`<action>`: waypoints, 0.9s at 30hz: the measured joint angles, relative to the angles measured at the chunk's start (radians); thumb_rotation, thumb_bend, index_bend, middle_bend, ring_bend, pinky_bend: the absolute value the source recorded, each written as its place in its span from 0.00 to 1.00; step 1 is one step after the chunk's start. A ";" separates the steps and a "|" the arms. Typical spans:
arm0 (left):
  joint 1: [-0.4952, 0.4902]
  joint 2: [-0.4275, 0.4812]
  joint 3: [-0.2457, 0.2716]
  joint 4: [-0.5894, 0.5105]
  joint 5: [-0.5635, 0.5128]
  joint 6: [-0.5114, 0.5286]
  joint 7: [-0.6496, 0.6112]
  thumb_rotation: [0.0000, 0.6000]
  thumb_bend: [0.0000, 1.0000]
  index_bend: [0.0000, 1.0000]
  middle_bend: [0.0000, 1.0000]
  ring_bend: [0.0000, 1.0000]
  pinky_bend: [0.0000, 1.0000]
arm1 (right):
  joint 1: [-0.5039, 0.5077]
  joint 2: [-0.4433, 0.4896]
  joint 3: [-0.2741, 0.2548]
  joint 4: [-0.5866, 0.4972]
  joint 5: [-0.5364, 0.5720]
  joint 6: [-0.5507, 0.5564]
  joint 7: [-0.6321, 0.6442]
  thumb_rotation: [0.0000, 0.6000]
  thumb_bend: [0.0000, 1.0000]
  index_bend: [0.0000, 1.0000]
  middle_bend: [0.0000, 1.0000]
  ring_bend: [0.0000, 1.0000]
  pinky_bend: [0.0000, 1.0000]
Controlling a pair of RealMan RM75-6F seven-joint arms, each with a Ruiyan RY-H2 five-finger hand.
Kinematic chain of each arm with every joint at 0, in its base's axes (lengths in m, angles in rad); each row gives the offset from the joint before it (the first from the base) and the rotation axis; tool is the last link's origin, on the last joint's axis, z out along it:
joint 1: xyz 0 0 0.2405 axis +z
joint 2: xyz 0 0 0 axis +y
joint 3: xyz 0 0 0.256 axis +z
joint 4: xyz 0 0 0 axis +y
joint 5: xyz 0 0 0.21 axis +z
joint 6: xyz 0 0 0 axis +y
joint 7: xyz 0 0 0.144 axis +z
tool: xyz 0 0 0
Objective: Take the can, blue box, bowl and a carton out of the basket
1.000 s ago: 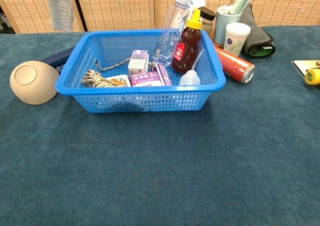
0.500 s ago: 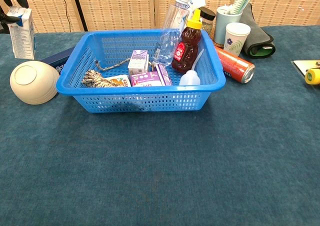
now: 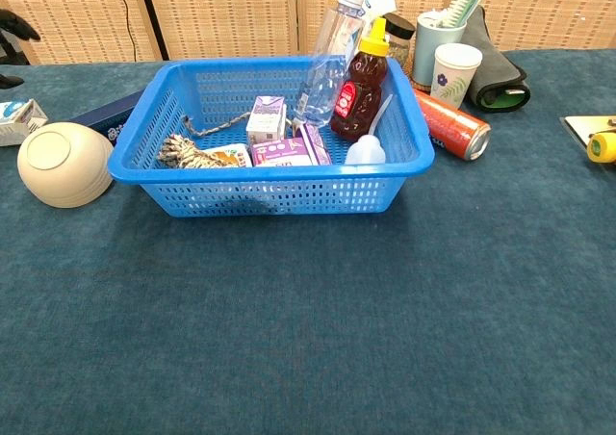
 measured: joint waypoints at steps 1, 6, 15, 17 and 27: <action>0.002 -0.002 -0.003 0.000 0.018 -0.002 -0.027 1.00 0.27 0.00 0.00 0.00 0.03 | 0.000 0.000 0.000 0.000 0.000 0.000 0.000 1.00 0.00 0.00 0.00 0.00 0.10; 0.019 0.007 -0.018 -0.024 0.127 0.045 -0.128 1.00 0.22 0.00 0.00 0.00 0.00 | -0.001 0.001 0.001 -0.001 0.001 0.002 0.003 1.00 0.00 0.00 0.00 0.00 0.10; 0.133 0.189 0.022 -0.302 0.230 0.177 -0.116 1.00 0.10 0.00 0.00 0.00 0.00 | -0.005 0.009 0.002 0.000 -0.008 0.023 0.014 1.00 0.00 0.00 0.00 0.00 0.09; 0.180 0.228 0.044 -0.377 0.240 0.240 -0.080 1.00 0.10 0.00 0.00 0.00 0.00 | -0.007 0.008 0.004 0.003 -0.008 0.028 0.005 1.00 0.00 0.00 0.00 0.00 0.07; 0.433 0.272 0.136 -0.501 0.358 0.644 0.010 1.00 0.10 0.00 0.00 0.00 0.00 | -0.018 0.004 0.014 -0.009 0.017 0.038 -0.112 1.00 0.00 0.00 0.00 0.00 0.00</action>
